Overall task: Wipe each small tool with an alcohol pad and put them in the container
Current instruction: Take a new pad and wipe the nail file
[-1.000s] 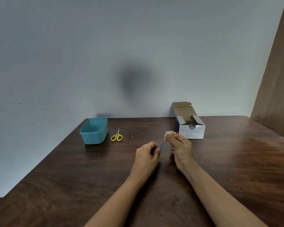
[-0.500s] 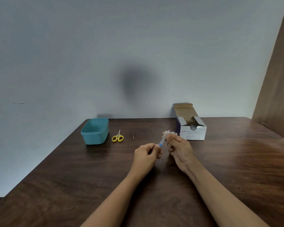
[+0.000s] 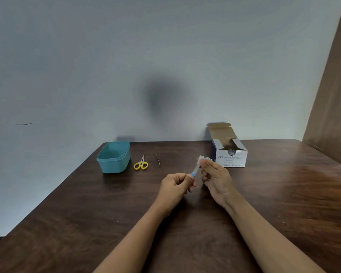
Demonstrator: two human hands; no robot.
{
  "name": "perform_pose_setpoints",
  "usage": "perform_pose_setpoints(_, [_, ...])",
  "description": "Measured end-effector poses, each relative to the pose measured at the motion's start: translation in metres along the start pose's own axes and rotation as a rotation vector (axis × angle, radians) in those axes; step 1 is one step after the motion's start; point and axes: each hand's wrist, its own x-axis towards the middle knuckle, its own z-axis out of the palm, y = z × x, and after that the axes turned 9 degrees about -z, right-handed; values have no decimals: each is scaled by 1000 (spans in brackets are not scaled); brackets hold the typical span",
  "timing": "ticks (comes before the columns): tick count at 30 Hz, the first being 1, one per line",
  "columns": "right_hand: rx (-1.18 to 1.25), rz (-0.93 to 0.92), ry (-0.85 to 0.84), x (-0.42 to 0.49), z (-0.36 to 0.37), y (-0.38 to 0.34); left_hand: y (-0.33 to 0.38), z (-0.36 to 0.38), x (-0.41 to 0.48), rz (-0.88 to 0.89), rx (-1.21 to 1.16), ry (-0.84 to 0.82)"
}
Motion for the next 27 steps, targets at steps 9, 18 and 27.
perform_pose_setpoints(9, [-232, -73, -171, -7, 5, -2, -1, -2, 3, -5, -63, 44])
perform_pose_setpoints(18, [-317, -105, -60, -4, 5, 3, -2, 4, -1, 45, 286, 203])
perform_pose_setpoints(27, [-287, -121, 56, -4, 7, 4, 0, 5, -1, 68, 294, 173])
